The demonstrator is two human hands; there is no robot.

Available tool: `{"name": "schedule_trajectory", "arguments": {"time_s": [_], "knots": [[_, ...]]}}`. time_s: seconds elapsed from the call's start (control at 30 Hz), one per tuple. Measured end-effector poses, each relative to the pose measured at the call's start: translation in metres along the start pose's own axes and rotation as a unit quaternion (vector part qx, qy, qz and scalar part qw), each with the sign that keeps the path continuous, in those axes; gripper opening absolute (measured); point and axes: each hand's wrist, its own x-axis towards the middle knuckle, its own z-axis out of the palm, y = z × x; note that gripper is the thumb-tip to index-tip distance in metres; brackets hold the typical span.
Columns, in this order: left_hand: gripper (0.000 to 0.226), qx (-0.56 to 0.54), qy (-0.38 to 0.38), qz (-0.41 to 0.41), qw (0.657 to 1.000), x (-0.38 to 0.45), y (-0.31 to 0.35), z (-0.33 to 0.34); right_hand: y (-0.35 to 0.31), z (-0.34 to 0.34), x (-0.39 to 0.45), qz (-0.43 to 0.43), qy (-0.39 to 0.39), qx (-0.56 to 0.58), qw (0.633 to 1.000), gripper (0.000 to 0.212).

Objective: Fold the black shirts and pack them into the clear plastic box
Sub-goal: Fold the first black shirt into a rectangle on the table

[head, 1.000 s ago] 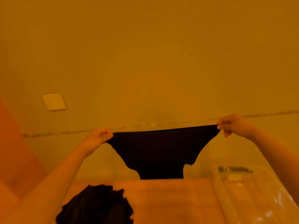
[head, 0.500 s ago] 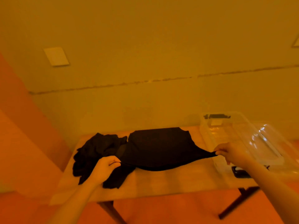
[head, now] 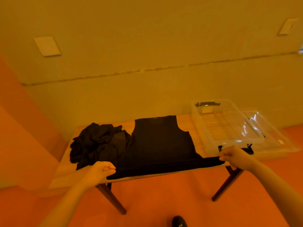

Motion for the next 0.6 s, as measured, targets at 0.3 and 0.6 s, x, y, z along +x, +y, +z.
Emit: {"name": "schedule_trajectory", "arguments": {"time_s": [0.3, 0.6], "knots": [[0.015, -0.006, -0.024, 0.061, 0.998, 0.013, 0.021, -0.024, -0.025, -0.005, 0.005, 0.020, 0.034, 0.013, 0.999, 0.023], [0.013, -0.016, -0.006, 0.045, 0.999, 0.051, 0.031, -0.054, -0.065, -0.016, 0.046, 0.028, 0.085, 0.030, 0.996, 0.020]]}}
